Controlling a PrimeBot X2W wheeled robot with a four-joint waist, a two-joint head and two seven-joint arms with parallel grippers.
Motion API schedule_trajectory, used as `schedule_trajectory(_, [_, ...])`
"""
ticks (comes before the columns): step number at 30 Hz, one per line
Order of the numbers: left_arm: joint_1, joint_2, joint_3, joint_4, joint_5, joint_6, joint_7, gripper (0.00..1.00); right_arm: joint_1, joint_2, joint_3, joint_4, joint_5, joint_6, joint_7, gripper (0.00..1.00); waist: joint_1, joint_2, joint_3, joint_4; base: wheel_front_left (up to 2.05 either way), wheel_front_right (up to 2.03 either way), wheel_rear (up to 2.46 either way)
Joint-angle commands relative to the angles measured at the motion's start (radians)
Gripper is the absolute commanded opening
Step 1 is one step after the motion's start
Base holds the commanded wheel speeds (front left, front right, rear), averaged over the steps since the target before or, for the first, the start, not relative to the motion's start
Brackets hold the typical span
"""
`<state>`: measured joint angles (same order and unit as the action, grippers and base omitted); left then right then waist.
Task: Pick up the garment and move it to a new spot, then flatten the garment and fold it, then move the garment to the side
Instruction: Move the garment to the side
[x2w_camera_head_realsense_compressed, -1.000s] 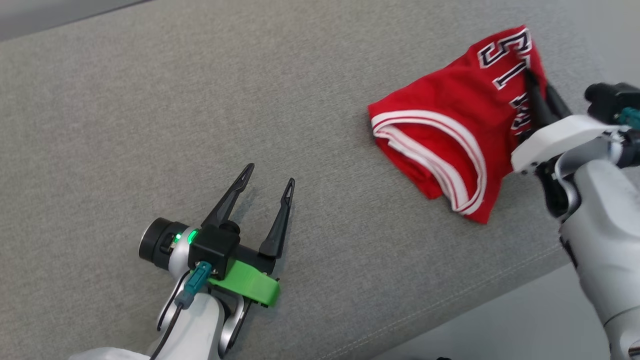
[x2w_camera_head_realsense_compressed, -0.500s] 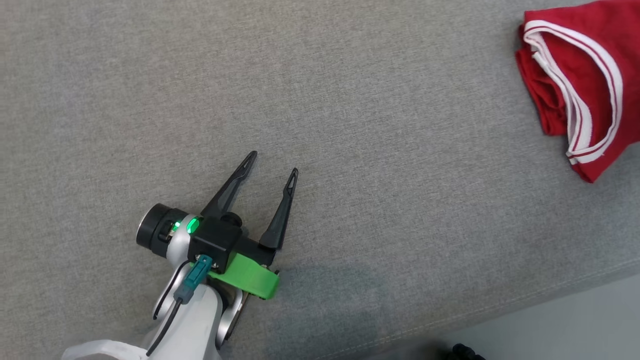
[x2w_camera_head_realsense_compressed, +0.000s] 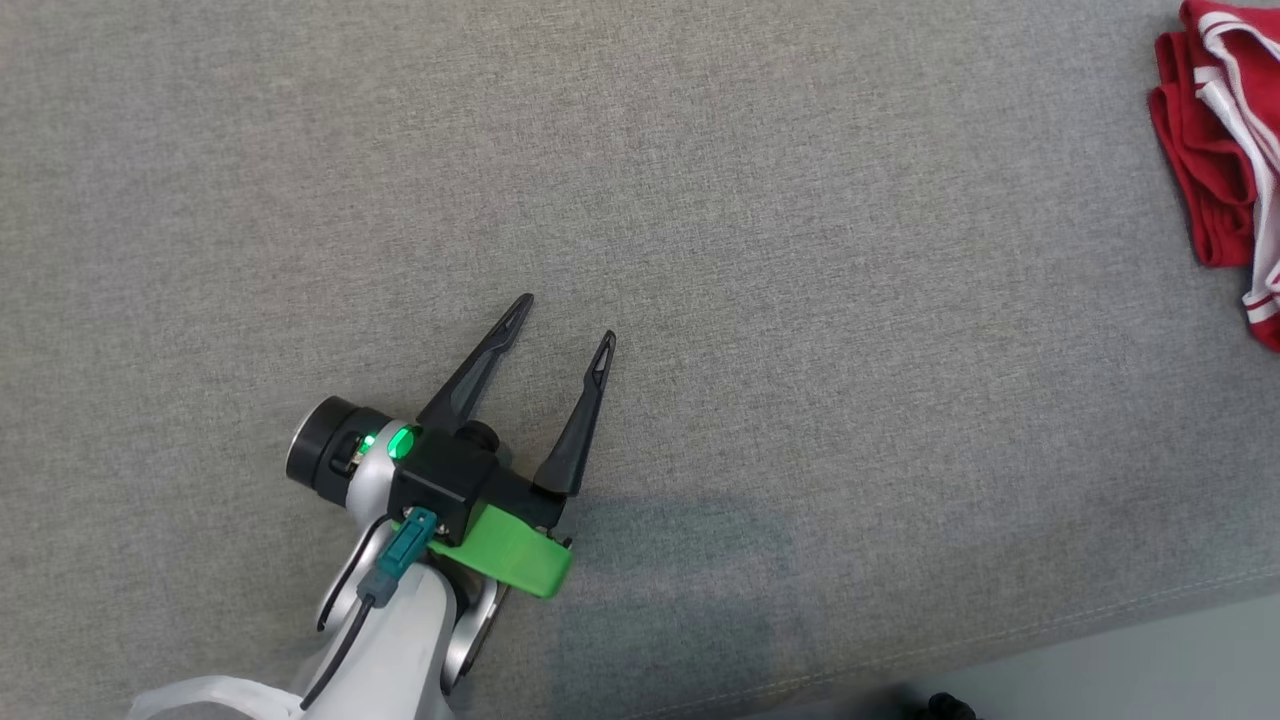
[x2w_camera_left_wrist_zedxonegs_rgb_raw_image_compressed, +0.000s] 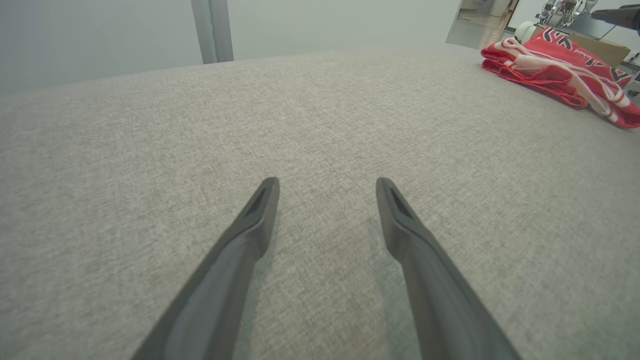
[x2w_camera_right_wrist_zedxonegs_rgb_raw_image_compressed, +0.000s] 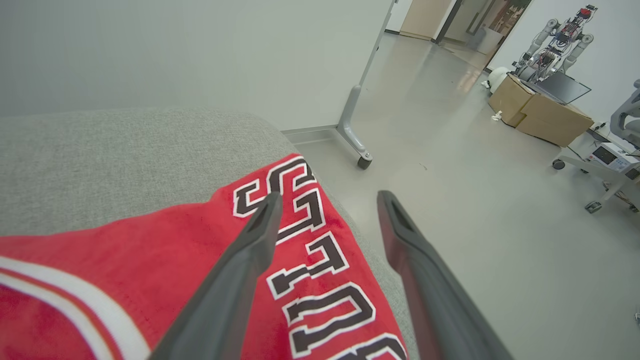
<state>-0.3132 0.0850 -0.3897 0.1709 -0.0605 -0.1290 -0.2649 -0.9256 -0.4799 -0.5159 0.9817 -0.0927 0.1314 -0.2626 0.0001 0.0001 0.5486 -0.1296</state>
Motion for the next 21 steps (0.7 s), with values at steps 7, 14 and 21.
schedule_trajectory(7, [0.013,-0.012,0.025,0.007,-0.013,-0.003,0.002,1.0,0.046,0.057,-0.042,-0.077,-0.087,-0.002,-0.003,1.0,-0.0001,-0.0001,-0.061,0.021,0.0,0.0,0.0])
schedule_trajectory(14, [0.056,-0.026,0.065,0.014,-0.038,0.004,0.002,1.0,0.187,0.189,0.172,-0.263,0.021,-0.002,-0.002,1.0,-0.0001,-0.0001,-0.164,0.03,0.0,0.0,0.0])
schedule_trajectory(21, [0.105,-0.033,0.106,0.019,-0.053,0.011,0.002,1.0,0.325,0.262,0.353,-0.402,0.109,-0.002,-0.002,1.0,-0.0001,-0.0001,-0.254,0.036,0.0,0.0,0.0])
